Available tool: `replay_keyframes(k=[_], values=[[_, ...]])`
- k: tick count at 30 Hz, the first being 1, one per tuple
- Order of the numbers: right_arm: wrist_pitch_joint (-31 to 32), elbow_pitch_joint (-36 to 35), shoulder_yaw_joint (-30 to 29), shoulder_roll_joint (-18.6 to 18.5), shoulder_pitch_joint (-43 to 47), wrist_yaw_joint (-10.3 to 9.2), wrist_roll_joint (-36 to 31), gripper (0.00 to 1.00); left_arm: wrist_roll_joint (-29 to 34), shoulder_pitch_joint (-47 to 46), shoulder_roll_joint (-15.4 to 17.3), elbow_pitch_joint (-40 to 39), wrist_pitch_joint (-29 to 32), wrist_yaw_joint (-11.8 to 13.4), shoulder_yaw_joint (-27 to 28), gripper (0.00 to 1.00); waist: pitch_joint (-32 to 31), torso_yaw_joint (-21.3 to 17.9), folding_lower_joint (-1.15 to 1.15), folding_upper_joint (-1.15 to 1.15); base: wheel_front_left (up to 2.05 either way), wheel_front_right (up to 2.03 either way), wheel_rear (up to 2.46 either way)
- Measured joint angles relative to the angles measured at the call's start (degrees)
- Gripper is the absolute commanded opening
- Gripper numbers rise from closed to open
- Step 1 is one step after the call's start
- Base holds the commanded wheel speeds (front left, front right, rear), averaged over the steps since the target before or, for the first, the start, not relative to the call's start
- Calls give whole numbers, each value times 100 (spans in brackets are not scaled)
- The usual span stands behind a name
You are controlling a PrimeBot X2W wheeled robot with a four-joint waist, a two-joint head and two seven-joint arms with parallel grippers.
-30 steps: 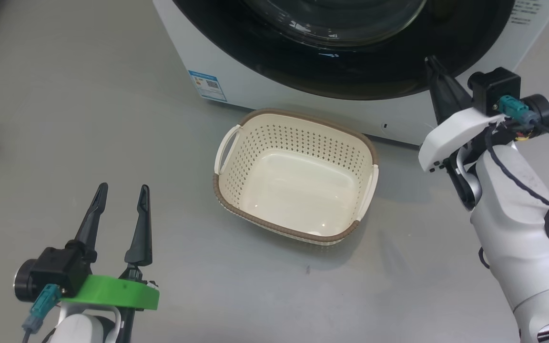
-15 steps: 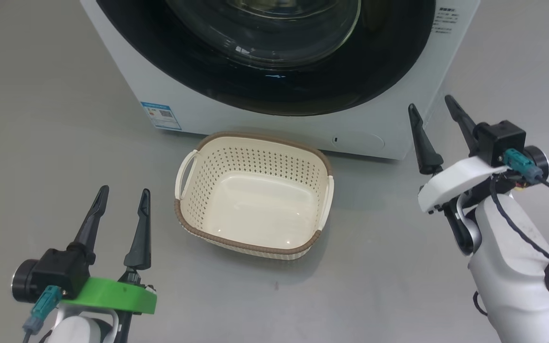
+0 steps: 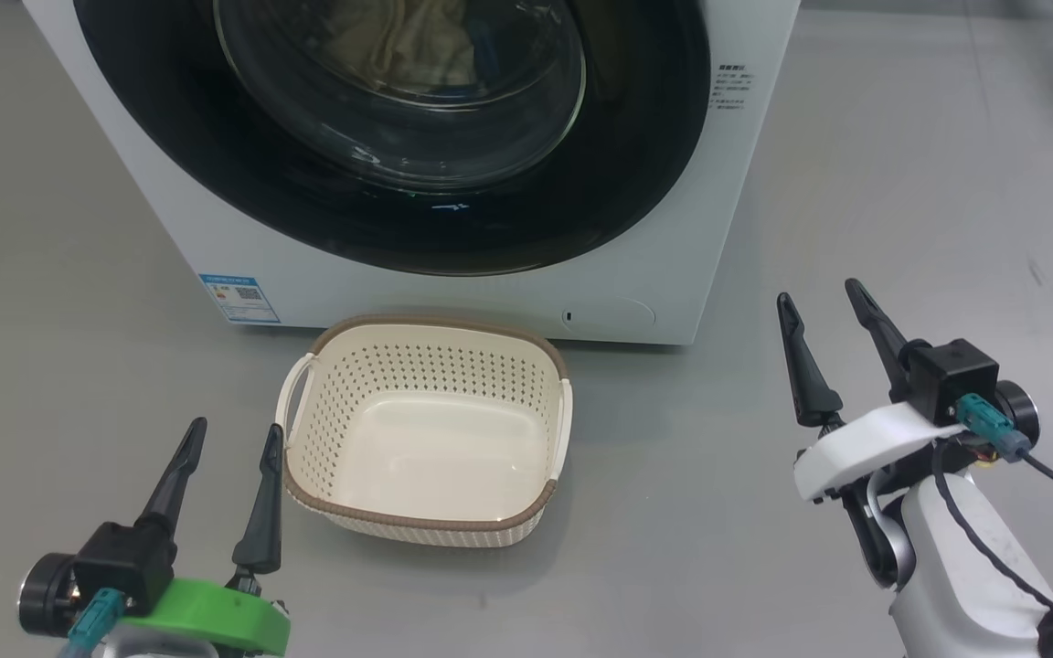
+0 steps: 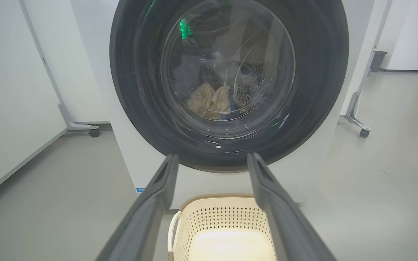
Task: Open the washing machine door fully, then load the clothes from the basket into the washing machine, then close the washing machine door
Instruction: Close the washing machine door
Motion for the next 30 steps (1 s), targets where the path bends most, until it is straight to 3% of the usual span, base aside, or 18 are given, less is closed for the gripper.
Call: replay_keyframes(k=[30], values=[[1, -1304, -156, 129, 2053, -400, -53, 100, 8, 623, 104, 4, 105, 85, 85, 100, -914, -621, 0, 0, 0, 0, 0]])
